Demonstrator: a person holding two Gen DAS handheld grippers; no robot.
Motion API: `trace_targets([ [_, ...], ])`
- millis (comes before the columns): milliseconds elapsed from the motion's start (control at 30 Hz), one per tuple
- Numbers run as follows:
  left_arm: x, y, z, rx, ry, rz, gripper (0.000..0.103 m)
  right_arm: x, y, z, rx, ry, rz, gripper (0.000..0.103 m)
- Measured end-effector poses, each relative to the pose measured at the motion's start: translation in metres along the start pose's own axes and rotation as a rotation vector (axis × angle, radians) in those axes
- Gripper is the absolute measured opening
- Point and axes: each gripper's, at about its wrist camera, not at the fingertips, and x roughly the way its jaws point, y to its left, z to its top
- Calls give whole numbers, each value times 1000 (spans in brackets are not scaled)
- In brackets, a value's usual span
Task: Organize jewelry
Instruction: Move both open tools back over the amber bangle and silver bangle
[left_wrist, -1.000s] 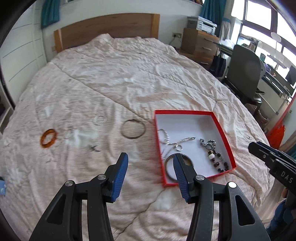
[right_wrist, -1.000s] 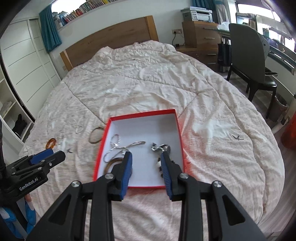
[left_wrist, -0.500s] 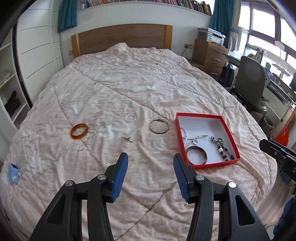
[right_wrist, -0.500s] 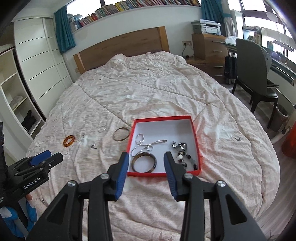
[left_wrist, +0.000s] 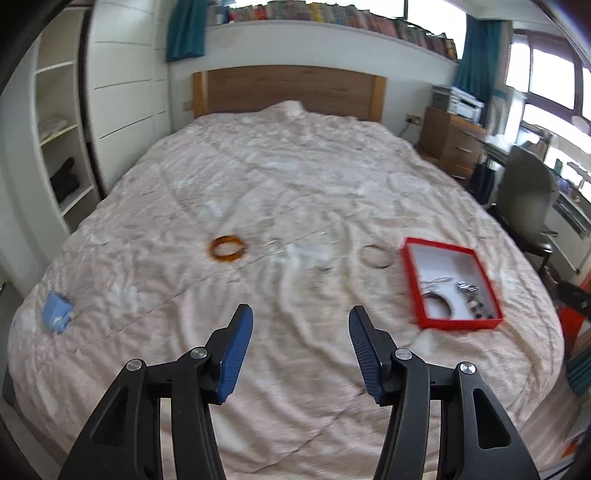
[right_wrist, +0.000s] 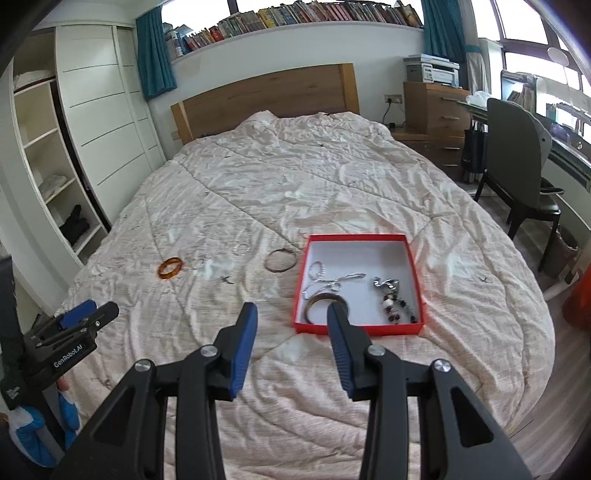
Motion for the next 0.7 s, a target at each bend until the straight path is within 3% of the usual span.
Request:
trace_targets([
  [367, -20, 112, -19, -150, -14, 193, 57, 8, 37, -4, -83, 24, 72, 38],
  [700, -19, 134, 51, -111, -60, 262, 59, 33, 34, 17, -85, 30, 95, 38],
])
